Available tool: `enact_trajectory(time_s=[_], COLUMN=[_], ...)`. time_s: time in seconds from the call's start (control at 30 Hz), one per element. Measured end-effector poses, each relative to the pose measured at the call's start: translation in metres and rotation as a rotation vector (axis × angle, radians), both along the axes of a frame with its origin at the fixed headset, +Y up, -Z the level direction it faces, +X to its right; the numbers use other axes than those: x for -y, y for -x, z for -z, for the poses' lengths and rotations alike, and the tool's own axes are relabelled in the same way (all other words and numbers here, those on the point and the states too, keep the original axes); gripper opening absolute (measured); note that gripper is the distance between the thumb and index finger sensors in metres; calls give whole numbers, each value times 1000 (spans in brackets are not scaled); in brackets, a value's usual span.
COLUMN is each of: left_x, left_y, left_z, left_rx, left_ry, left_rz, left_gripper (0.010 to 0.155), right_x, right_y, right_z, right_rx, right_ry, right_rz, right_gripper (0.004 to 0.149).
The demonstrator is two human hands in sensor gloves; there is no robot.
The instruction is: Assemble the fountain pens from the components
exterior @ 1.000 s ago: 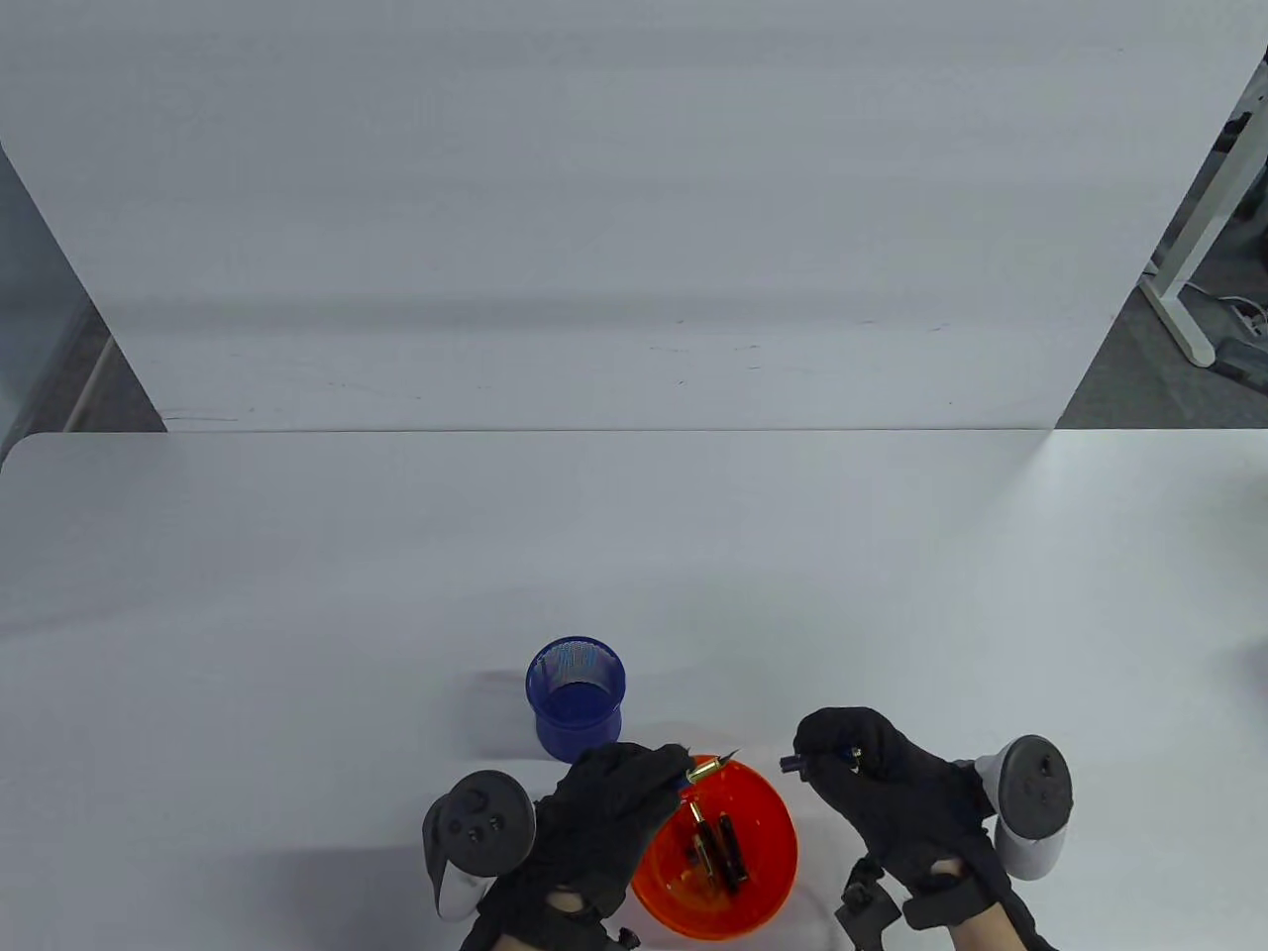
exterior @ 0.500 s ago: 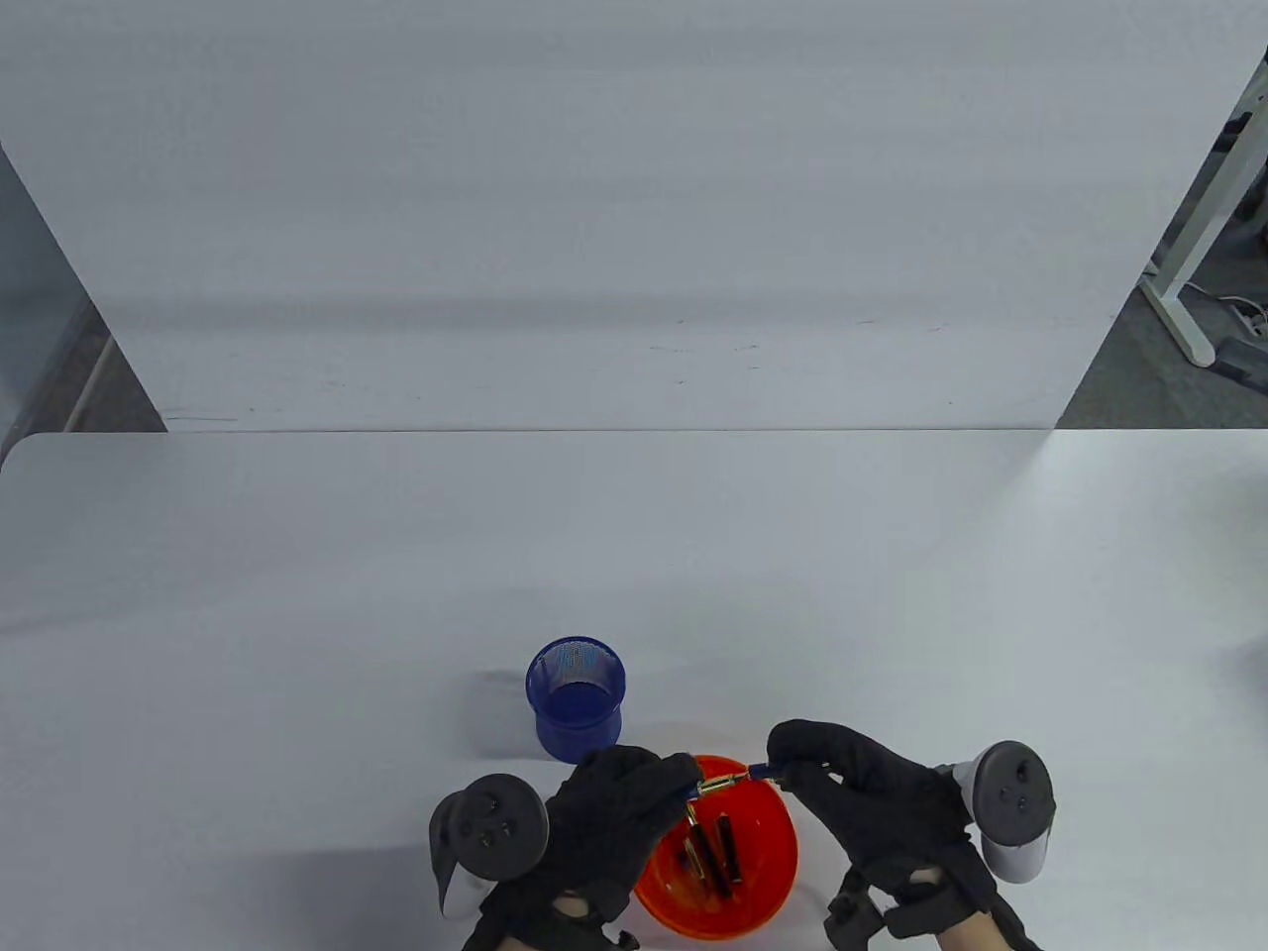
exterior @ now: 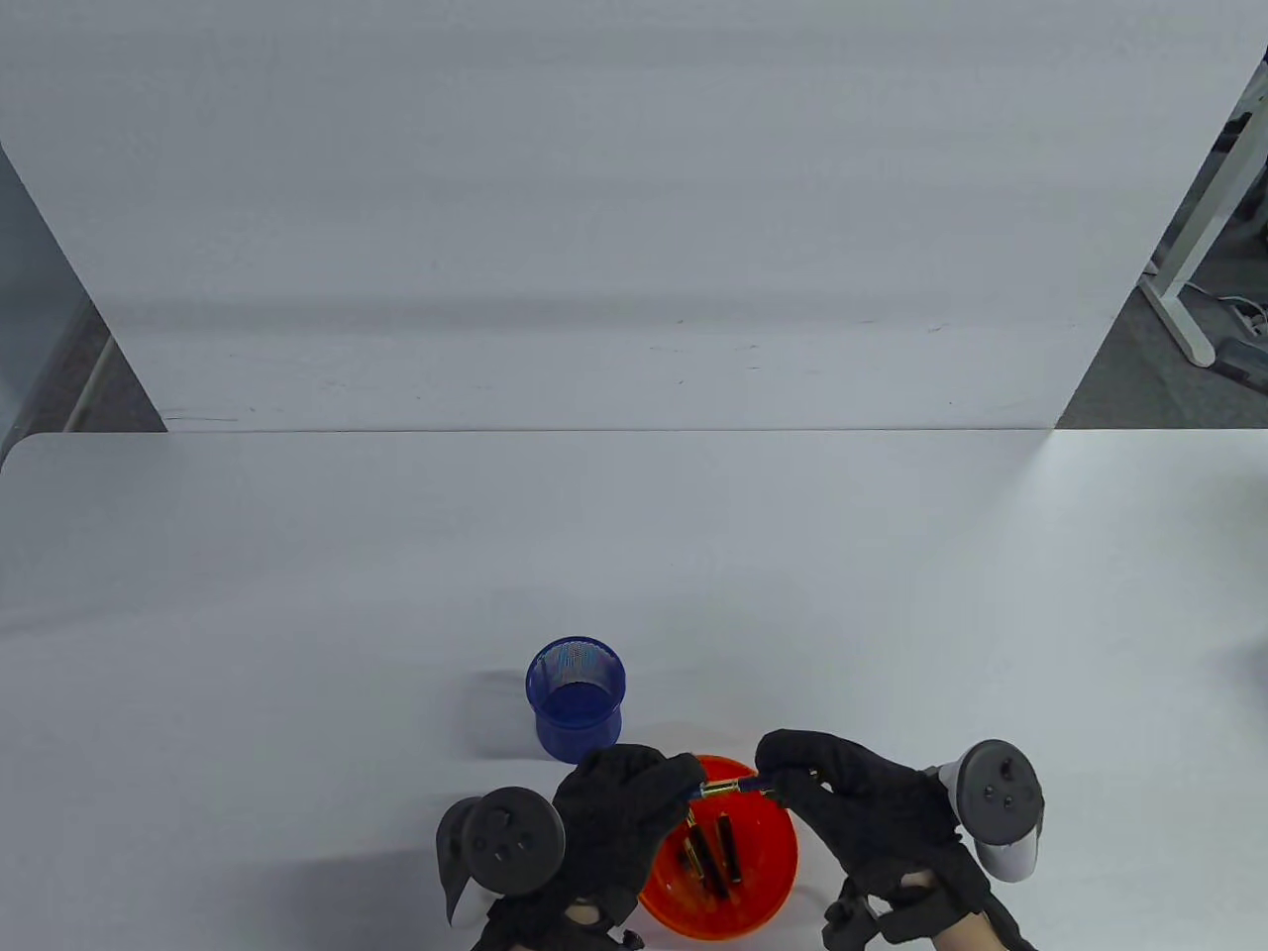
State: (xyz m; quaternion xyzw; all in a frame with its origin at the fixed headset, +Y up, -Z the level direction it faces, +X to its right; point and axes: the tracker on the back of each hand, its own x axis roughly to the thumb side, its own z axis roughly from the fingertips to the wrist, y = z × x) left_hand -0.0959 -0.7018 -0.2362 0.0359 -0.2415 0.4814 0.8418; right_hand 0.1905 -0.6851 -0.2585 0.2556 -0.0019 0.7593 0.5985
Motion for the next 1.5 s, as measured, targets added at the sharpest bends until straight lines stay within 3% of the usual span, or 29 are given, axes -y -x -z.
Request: enact_trajectory(time_s=[0.33,0.47,0.7,0.87,1.03,1.13,1.27,1.5], left_x=[-6,-12,-18,-24,-33,-49,-56,-41], left_y=[-8,-10,-19,-17,9,21,25,28], left_z=[-7,-11,-18,-22,-16,-12,8,44], left_rx=[20,-34,-31,-105,-215,-277,-357,-489], left_ry=[-53,-146,-174,-191,-157,-179,-179,-130], left_rz=[62,182,233,266,153,86,86,138], left_gripper=[43,42,47,43,43,44,44,44], right_x=[9,12,8,4,-5,-6,-1,-1], right_y=[20,29,31,33,14,2,-5,-7], right_z=[-5,-9,-13,-15,-12,-7,-2,0], right_rx=[-12,15,13,-6,49,101,106,107], right_ry=[-48,-80,-103,-127,-138,-118,-84,-76], right_rz=[-69,-87,-99,-99,-51,-22,-1,-31], right_gripper=[42,41,44,49,54,54,54,54])
